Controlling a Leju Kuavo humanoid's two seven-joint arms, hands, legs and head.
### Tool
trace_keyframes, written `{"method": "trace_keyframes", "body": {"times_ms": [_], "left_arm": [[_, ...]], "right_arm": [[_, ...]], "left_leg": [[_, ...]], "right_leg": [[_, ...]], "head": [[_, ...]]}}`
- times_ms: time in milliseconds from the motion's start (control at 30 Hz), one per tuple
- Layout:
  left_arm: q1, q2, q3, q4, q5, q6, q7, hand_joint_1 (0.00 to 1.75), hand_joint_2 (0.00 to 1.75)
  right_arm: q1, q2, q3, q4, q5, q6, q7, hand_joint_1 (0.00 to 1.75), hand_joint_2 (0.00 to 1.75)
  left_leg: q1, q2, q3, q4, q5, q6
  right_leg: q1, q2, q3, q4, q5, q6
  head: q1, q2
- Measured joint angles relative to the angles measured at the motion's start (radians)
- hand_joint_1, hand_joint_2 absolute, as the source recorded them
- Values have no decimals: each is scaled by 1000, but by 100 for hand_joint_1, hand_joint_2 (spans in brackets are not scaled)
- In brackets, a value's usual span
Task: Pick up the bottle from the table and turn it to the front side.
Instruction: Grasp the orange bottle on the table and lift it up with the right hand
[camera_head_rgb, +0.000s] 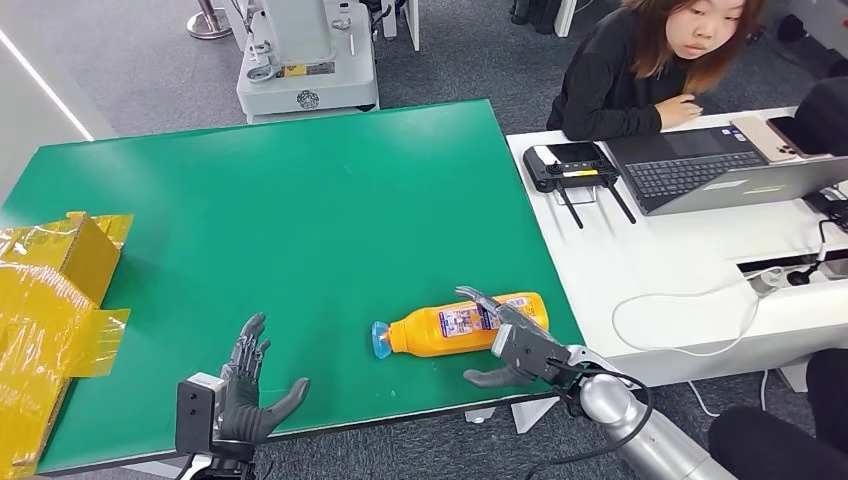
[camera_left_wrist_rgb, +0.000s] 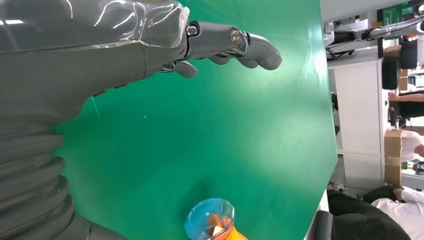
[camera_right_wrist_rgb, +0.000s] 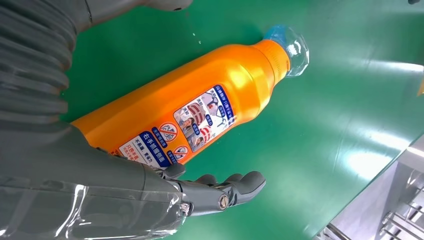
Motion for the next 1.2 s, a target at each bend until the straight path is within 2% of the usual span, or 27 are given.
{"method": "trace_keyframes", "body": {"times_ms": [133, 233, 400, 500, 733, 1100, 1200], "left_arm": [[1, 0, -1, 0, -12, 15, -6, 0, 175], [1, -2, -1, -3, -22, -4, 15, 0, 175], [0, -13, -1, -9, -47, -75, 53, 0, 175], [-10, -28, -1, -7, -50, -102, 62, 0, 175], [-34, -35, -1, 5, -21, -103, 52, 0, 175], [-35, -34, -1, 25, 15, -94, 39, 0, 175], [-37, -34, -1, 35, 38, -99, 31, 0, 175]], "right_arm": [[22, 22, 15, -15, 97, -71, 13, 0, 175], [44, 40, 40, -56, 218, -109, 98, 0, 175], [40, 43, 48, -132, 447, -59, 300, 0, 175], [-4, 43, 50, -115, 549, -13, 356, 0, 175], [-171, 27, 94, 64, 593, 56, 328, 0, 175], [-335, 15, 205, 253, 565, 77, 309, 0, 175], [-389, 15, 236, 311, 541, 111, 301, 0, 175]], "left_leg": [[0, 0, 0, 0, 0, 0], [0, 0, 0, 0, 0, 0], [0, 1, 0, 0, 0, 0], [0, 1, 0, 0, 1, 0], [0, 1, 0, 1, 3, 2], [0, 1, -1, 1, 3, 2], [0, 1, 0, 1, 3, 3]], "right_leg": [[0, 0, 0, 0, 0, 0], [0, 0, 0, 0, 0, 0], [1, 1, 0, 0, 0, 0], [0, 1, 0, 0, 1, 0], [0, 1, 0, 0, 3, 2], [0, 1, 0, 0, 3, 2], [0, 1, 0, 0, 3, 2]], "head": [[0, 0], [0, 0], [0, 0], [0, 0], [0, 0], [0, 0], [0, 0]]}}
